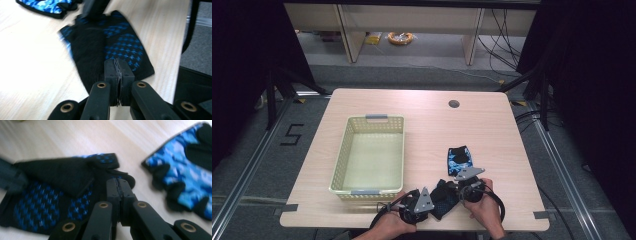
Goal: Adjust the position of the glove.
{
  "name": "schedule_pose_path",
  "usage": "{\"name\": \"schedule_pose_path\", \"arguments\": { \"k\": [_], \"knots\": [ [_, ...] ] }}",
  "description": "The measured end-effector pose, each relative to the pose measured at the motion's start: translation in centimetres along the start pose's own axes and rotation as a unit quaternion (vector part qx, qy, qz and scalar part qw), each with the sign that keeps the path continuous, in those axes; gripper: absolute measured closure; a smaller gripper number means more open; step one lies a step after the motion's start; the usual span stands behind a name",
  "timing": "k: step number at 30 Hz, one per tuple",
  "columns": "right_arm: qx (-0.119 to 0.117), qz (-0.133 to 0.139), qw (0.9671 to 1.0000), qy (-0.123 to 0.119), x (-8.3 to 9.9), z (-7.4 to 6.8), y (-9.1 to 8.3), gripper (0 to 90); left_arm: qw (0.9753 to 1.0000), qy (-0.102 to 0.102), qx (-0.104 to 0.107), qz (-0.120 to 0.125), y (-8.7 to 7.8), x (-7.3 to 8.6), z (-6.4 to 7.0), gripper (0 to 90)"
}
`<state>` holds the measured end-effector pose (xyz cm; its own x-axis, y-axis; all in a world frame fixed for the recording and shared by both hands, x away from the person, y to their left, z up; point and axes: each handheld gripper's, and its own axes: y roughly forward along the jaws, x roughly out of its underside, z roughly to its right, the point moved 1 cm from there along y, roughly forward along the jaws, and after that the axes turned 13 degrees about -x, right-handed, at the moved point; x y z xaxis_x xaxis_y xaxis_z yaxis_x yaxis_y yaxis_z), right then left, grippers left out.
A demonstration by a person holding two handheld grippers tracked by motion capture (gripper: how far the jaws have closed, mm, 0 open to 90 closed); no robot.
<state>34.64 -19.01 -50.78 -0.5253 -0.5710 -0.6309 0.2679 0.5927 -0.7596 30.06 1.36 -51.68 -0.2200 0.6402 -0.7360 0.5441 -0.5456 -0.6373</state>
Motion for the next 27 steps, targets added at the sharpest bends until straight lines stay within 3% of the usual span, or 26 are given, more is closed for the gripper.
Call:
{"name": "schedule_pose_path", "arguments": {
  "k": [2,5,7,10,11,13,19,20,24,27],
  "knots": [
    [-0.002,-0.013,0.9999,0.006,0.5,-0.3,-0.6,89.4,0.9999,0.009,-0.01,-0.005,0.0,0.0,-0.3,86.9],
    [0.001,-0.003,0.9999,0.016,1.2,-0.7,-1.0,89.4,0.9999,0.002,-0.016,-0.002,0.2,0.0,-0.4,86.8],
    [0.006,-0.002,1.0,0.005,1.7,-0.9,-1.3,89.4,0.9998,0.003,-0.02,0.0,0.4,-0.2,-0.5,86.9],
    [0.006,-0.013,0.9996,0.026,2.2,-1.5,-2.0,89.3,0.9995,0.001,-0.031,0.002,0.8,-0.5,-0.4,87.1],
    [0.012,0.001,0.9998,0.017,2.4,-1.4,-1.8,89.3,0.9993,0.01,-0.036,-0.005,0.8,-0.6,-0.6,87.1],
    [0.01,-0.003,0.9996,0.026,2.5,-1.6,-1.9,89.3,0.9992,0.012,-0.038,-0.003,0.9,-0.6,-0.6,87.0],
    [0.008,-0.006,0.9996,0.027,2.7,-1.5,-2.3,86.0,0.9993,-0.006,-0.037,0.003,0.7,-0.5,-1.0,80.6],
    [0.014,0.01,0.9994,0.03,2.7,-1.5,-2.3,84.7,0.9993,-0.014,-0.033,0.004,0.6,-0.6,-0.9,78.7],
    [0.017,0.021,0.9989,0.038,2.5,-1.3,-3.0,80.0,0.9992,-0.019,-0.03,0.016,-0.3,-0.9,-0.8,72.9],
    [0.04,0.046,0.997,0.048,2.5,-0.7,-4.1,74.0,0.9991,-0.016,-0.025,0.031,-1.9,-1.2,-0.6,67.6]
  ]
}}
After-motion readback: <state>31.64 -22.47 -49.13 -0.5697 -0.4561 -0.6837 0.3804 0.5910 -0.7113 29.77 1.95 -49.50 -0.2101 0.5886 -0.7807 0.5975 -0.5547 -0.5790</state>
